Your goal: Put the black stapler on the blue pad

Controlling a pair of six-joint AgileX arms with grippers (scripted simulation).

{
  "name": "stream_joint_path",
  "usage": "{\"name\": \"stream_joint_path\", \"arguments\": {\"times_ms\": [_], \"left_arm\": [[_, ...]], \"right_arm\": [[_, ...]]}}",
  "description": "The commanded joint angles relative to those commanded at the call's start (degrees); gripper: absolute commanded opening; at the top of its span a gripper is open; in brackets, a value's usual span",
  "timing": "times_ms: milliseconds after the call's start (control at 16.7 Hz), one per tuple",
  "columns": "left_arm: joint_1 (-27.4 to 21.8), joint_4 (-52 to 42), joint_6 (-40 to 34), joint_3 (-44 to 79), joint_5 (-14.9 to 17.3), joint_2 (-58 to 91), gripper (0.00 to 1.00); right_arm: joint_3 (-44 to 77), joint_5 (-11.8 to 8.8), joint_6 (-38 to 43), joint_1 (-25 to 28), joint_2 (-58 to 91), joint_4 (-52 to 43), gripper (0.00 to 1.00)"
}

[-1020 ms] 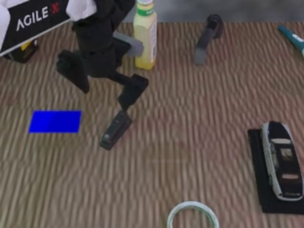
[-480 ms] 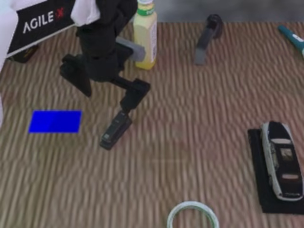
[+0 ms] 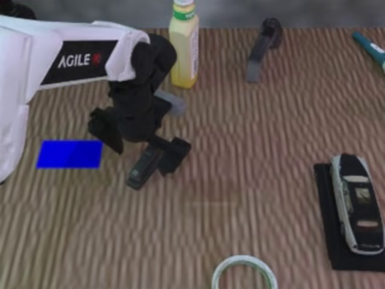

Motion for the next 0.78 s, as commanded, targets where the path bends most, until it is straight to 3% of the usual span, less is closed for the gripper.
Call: {"name": "stream_joint_path", "arguments": {"times_ms": [240, 780], "left_arm": [[-0.01, 0.32, 0.01, -0.27, 0.0, 0.12, 1.0], [-0.01, 0.32, 0.01, -0.27, 0.0, 0.12, 0.32]], "right_arm": [[0.0, 0.0, 0.0, 0.0, 0.0, 0.0, 1.0], [0.0, 0.0, 0.0, 0.0, 0.0, 0.0, 1.0]]}}
